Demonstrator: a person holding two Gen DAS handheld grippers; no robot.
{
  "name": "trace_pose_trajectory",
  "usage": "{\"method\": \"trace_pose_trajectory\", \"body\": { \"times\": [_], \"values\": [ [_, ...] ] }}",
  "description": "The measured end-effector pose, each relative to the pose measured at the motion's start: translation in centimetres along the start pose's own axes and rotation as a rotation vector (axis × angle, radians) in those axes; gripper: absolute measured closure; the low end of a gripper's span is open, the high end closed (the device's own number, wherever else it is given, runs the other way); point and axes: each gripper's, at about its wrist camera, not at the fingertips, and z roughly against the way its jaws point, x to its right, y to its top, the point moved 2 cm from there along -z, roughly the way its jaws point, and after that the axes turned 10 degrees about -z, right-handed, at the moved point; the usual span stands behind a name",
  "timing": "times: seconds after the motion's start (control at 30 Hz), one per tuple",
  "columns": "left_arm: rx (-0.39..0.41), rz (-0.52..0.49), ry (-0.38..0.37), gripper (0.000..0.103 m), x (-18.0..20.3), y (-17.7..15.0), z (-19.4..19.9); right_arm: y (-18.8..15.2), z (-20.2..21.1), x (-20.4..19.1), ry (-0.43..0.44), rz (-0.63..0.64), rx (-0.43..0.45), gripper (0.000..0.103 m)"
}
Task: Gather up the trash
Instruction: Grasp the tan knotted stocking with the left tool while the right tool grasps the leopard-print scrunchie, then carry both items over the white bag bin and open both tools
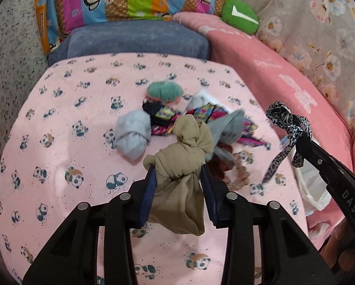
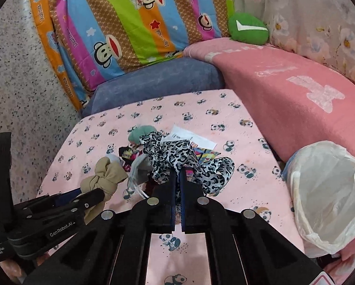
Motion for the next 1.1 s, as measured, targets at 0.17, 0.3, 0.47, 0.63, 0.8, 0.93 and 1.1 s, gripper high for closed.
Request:
{"method": "trace_pose_trajectory", "body": {
  "times": [0.17, 0.3, 0.47, 0.63, 0.8, 0.93, 1.1],
  "values": [
    [0.071, -0.020, -0.027, 0.067, 2.0, 1.7, 3.1, 1.8, 3.4, 1.4, -0.012, -0.022, 0.071, 0.100],
    [0.119, -0.062, -0.053, 0.067, 4.4, 3.2, 4.9, 2.9, 5.7, 2.7, -0.020, -0.047, 0.125, 0.100],
    [0.151, -0.112, -0.093, 0.067, 8.0, 4.8, 5.8, 3.7, 7.5, 4.7, -0.039, -0.074, 0.164, 0.100],
    [0.160, -0.173, -0.139, 0.067, 12.1, 5.9, 5.7, 4.0, 9.0, 7.3, -0.066, -0.111, 0.194, 0.100],
    [0.161, -0.236, -0.186, 0.067, 16.5, 6.5, 5.2, 4.3, 10.4, 11.0, -0.109, -0.171, 0.223, 0.100],
    [0.151, -0.283, -0.224, 0.067, 19.9, 6.8, 4.5, 4.2, 11.3, 14.4, -0.144, -0.227, 0.233, 0.100],
    [0.132, -0.332, -0.279, 0.067, 23.7, 6.9, 3.4, 3.7, 11.9, 18.0, -0.189, -0.292, 0.239, 0.100]
  ]
}}
